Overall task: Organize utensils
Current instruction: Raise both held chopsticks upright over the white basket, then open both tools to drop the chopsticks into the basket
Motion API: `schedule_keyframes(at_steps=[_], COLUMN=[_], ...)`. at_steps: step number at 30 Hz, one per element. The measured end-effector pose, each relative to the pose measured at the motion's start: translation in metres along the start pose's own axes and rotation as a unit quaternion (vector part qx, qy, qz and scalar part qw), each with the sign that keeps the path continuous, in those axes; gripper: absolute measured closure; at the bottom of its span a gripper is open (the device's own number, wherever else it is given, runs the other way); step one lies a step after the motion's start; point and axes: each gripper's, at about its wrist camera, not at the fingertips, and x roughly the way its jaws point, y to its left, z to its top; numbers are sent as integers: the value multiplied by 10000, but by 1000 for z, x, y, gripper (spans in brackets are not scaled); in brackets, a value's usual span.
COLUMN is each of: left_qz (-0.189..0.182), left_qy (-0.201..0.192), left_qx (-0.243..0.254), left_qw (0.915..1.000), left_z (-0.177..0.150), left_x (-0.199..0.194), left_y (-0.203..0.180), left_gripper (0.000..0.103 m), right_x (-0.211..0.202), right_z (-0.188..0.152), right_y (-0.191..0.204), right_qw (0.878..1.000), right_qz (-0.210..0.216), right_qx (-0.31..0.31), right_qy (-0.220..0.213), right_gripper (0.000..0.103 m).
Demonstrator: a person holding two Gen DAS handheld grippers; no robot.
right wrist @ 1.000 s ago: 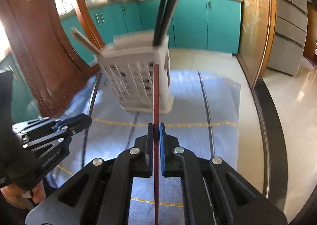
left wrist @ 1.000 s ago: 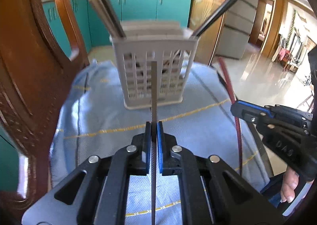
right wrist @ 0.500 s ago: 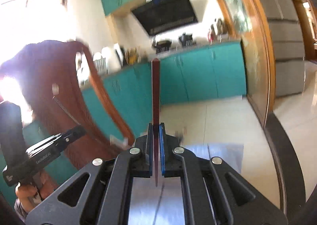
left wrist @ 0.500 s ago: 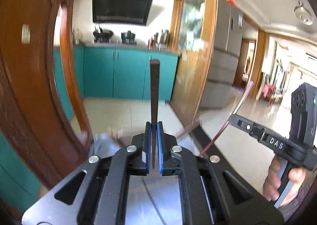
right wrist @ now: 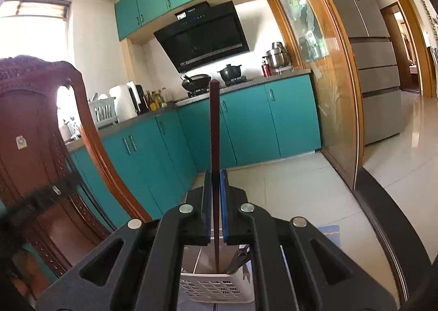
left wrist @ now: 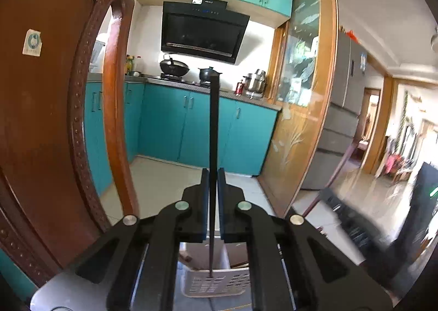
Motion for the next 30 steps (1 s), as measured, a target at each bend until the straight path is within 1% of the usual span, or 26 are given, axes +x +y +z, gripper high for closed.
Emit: schedule_keyframes(at_steps=[3, 6, 8, 9, 13, 18, 20, 21, 22, 23, 24, 25, 29, 30], left_qz=[57, 200, 387, 466, 578, 589, 577, 581, 589, 598, 587, 576, 560, 563], left_qy=[-251, -278, -244, -201, -20, 306, 379, 390, 369, 340, 317, 294, 187, 173], left_qx=[-29, -2, 123, 176, 276, 338, 376, 381, 377, 375, 377, 374, 425, 445], left_qw=[9997, 9994, 9989, 9986, 9979, 9972, 9969, 9968, 9969, 9969, 9971, 9972, 9973, 9973], left_z=[7, 0, -9, -13, -28, -46, -49, -50, -50, -49, -48, -47, -46, -46], left_x=[-1, 4, 18, 25, 45, 60, 62, 62, 60, 58, 55, 52, 37, 33], left_y=[0, -5, -6, -8, -7, -8, -9, -10, -10, -9, -9, -9, -11, -11], left_gripper=[96, 96, 96, 96, 96, 96, 96, 96, 96, 94, 91, 89, 85, 82], right_x=[9, 16, 14, 12, 7, 2, 0, -1, -2, -5, -7, -10, -28, -35], right_z=[-7, -17, -22, -23, -25, -25, -24, -24, -23, -23, -23, -22, -21, -21], right_y=[3, 6, 10, 12, 12, 8, 6, 5, 4, 2, 0, -1, -2, -1], right_qw=[9999, 9994, 9990, 9987, 9987, 9987, 9989, 9990, 9991, 9993, 9994, 9995, 9992, 9989], right_qz=[-1, 3, -56, -61, 24, 56, 18, -2, -9, -6, 14, 30, 89, 98], right_qx=[-54, -177, -377, -461, -486, -470, -453, -427, -407, -372, -344, -303, -358, -411], right_qy=[158, 288, 214, 207, 166, 170, 151, 136, 124, 98, 77, 37, -147, -199], right_gripper=[97, 96, 97, 97, 97, 97, 96, 94, 85, 81, 74, 71, 63, 59])
